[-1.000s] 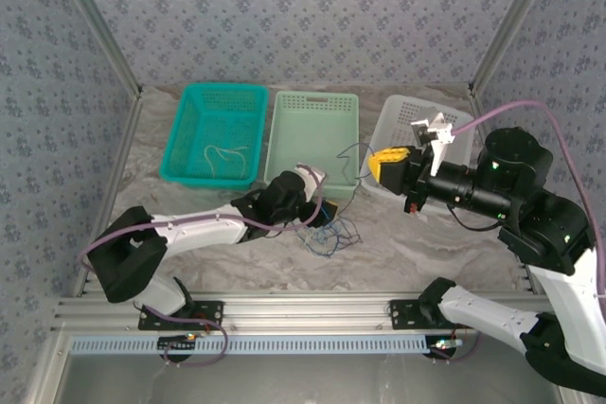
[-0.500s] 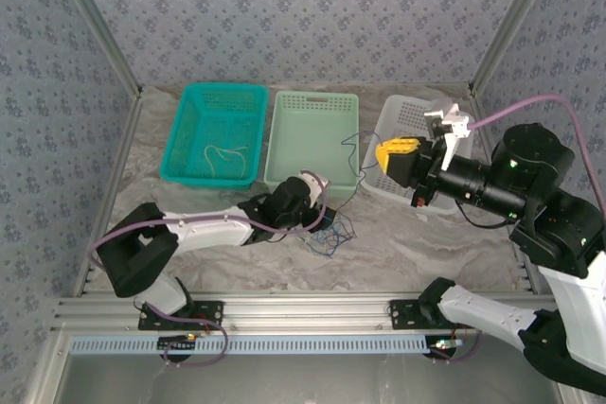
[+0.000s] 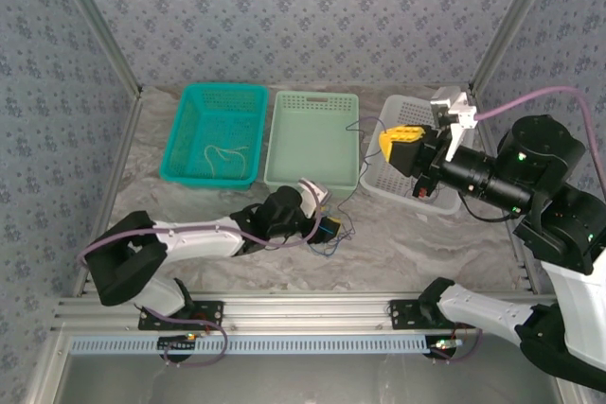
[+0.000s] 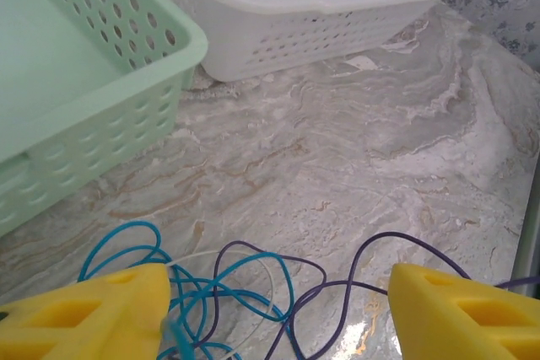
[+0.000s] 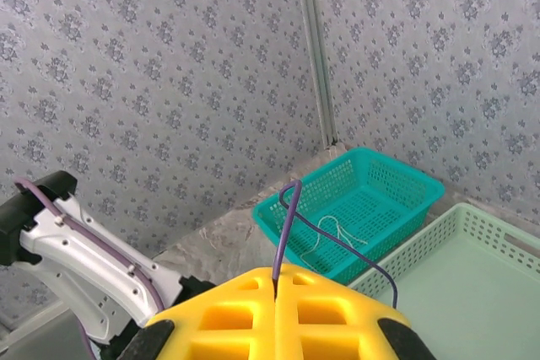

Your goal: Untangle the cables

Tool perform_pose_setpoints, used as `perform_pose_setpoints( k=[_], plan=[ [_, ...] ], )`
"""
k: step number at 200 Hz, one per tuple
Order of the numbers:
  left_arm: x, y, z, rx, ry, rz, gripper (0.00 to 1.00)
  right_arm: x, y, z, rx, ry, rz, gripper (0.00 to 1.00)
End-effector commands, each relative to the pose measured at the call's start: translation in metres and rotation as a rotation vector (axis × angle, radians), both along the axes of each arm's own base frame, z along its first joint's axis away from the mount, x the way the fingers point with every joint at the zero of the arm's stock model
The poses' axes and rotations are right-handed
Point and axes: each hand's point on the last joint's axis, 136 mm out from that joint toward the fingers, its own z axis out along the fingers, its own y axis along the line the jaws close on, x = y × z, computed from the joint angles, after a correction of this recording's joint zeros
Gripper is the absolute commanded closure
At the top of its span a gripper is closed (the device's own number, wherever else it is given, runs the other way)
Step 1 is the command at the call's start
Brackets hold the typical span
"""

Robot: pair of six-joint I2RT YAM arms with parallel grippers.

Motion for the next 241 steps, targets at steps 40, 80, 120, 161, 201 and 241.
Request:
perform_pose_setpoints(
  k=[40, 80, 120, 161, 201, 241],
  plan=[
    [0.003, -0.038, 0.033, -0.144, -0.001, -0.069, 0.29, -0.002, 0.000, 0.011, 0.006, -0.033, 0.014, 1.00],
    [-0.008, -0.041, 0.040, -0.176, -0.046, -0.155, 0.26, -0.003, -0.001, 0.013, -0.001, -0.036, 0.012, 1.00],
    [-0.015, -0.037, 0.042, -0.181, -0.071, -0.187, 0.26, 0.001, -0.009, 0.013, -0.021, -0.045, -0.033, 1.00],
    [-0.005, -0.010, 0.009, -0.007, -0.074, -0.091, 0.27, 0.006, -0.011, 0.010, -0.034, -0.034, -0.054, 1.00],
    [-0.024, -0.001, 0.032, -0.087, -0.160, -0.178, 0.25, 0.011, -0.011, 0.007, -0.036, -0.024, -0.064, 1.00],
    [-0.042, -0.006, 0.059, -0.138, -0.206, -0.299, 0.23, 0.015, -0.011, 0.003, -0.035, -0.009, -0.071, 1.00]
  ],
)
